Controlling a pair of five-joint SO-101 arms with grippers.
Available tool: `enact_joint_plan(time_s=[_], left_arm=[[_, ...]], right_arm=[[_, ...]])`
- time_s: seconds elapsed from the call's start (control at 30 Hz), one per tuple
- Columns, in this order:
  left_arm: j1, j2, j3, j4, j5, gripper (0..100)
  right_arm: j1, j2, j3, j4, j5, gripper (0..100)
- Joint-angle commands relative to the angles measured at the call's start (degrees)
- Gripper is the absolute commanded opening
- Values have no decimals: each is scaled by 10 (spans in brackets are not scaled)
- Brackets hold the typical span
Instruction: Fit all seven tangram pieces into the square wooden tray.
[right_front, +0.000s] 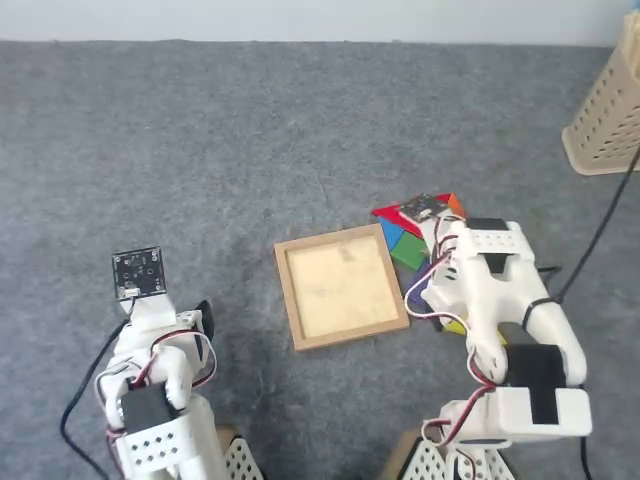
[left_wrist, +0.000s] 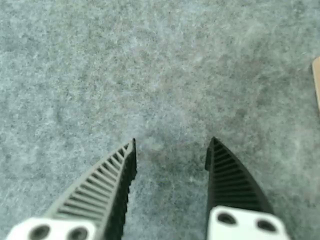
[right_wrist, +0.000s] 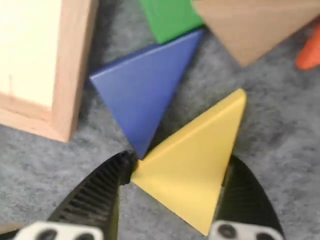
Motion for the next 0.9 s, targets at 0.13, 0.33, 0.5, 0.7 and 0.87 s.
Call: enact_joint_plan(time_s=[0.13, 0.33, 0.5, 0.7, 0.87], left_arm=[[1, -9, -7, 3, -3, 216], [1, -9, -7, 3, -3, 216], [1, -9, -7, 3, -3, 216], [1, -9, -7, 3, -3, 216], [1, -9, -7, 3, -3, 216]], right_arm=[[73, -1, -48, -1, -56, 72], [78, -65, -45, 0, -61, 77], [79, -148, -57, 123, 42, 151], [141, -218, -52, 260, 171, 231], [230, -219, -50, 313, 196, 190]])
